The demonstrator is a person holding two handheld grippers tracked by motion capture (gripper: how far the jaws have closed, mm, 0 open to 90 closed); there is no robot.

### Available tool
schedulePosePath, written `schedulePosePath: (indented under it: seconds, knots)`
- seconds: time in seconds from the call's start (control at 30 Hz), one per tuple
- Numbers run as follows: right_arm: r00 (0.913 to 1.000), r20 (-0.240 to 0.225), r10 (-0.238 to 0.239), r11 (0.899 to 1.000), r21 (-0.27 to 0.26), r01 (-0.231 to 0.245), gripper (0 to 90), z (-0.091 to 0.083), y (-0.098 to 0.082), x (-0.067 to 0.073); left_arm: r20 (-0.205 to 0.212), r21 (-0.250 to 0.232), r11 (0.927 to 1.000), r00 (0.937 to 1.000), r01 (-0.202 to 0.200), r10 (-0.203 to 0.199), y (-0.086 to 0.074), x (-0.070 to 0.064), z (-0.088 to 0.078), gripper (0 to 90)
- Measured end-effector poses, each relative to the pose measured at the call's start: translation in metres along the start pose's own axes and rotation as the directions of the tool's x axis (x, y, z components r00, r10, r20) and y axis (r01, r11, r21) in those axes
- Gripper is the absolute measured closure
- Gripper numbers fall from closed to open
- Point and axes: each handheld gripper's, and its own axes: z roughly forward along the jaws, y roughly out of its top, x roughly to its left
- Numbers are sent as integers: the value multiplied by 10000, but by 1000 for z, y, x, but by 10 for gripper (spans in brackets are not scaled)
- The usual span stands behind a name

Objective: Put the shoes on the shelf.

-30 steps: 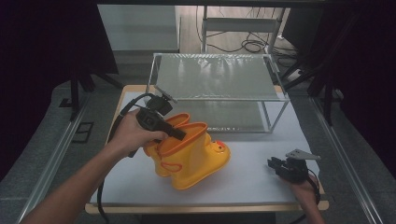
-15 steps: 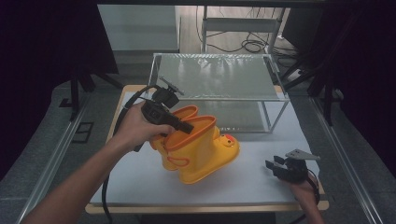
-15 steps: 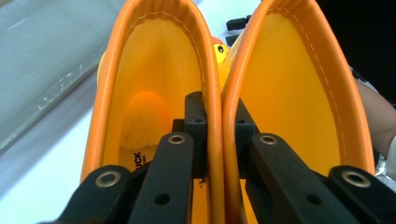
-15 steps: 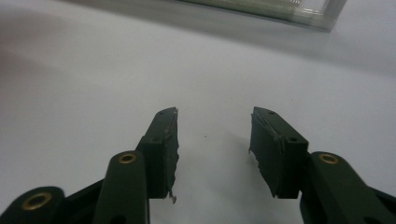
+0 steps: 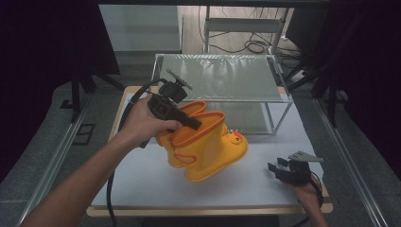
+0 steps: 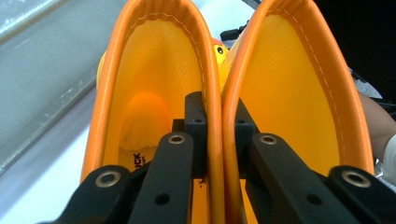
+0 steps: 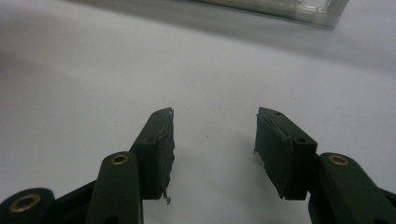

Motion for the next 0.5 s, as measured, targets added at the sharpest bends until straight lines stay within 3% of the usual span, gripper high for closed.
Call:
schedulePosePath:
  seconds: [0.5]
  knots:
    - [10000, -26, 27, 10000, -4, -27, 468, 0, 0, -1, 255, -92, 9999, 9997, -60, 63, 25, -6, -1, 828]
